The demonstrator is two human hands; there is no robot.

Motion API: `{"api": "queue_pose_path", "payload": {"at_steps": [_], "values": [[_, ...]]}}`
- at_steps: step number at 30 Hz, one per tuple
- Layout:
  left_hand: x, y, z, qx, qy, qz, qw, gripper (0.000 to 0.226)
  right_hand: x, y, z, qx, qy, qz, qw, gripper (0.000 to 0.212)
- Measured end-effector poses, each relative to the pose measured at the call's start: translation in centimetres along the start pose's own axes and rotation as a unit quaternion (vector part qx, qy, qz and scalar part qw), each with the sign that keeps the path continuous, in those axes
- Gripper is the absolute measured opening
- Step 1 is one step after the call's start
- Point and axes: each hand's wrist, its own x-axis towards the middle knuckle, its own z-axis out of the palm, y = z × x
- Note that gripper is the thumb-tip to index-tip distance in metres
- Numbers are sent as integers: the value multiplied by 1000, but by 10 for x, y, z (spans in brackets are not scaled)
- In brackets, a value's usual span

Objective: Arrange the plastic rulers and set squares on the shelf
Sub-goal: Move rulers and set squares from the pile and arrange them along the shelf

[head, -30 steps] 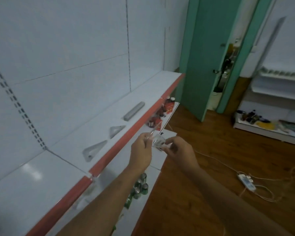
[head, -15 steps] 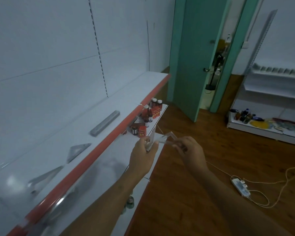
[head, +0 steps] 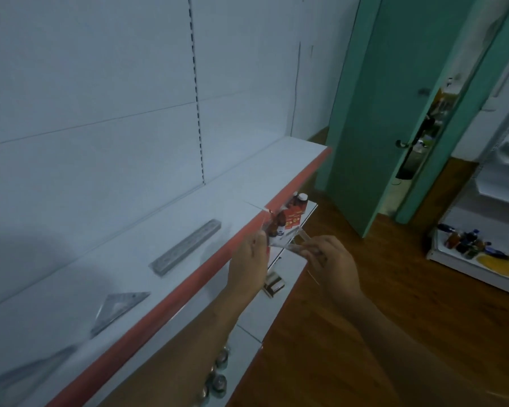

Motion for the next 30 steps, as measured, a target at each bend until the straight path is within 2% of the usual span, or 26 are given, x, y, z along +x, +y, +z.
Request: {"api": "queue_pose_path", "payload": {"at_steps": [5, 10, 15, 19, 24, 30], "values": [[34, -14, -12, 37, 72, -34, 996, 37, 53, -1, 43, 50, -23, -60, 997, 17], [46, -32, -52, 30, 218, -101, 970, 29, 92, -23, 97, 96, -110, -220, 965, 14], [15, -50, -98, 118, 370, -125, 913, 32, 97, -77, 149, 233, -174, -298, 909, 9], [-26, -60, -129, 107, 478, -169, 855, 37, 74, -113, 182, 264, -215, -355, 871, 8], [-67, -62, -156, 134, 522, -218, 813, 44, 47, -147, 210, 270, -248, -409, 835, 24], [-89, -66, -178, 121, 505, -239, 820, 45, 16, -167, 225, 221, -256, -401, 852, 18]]}}
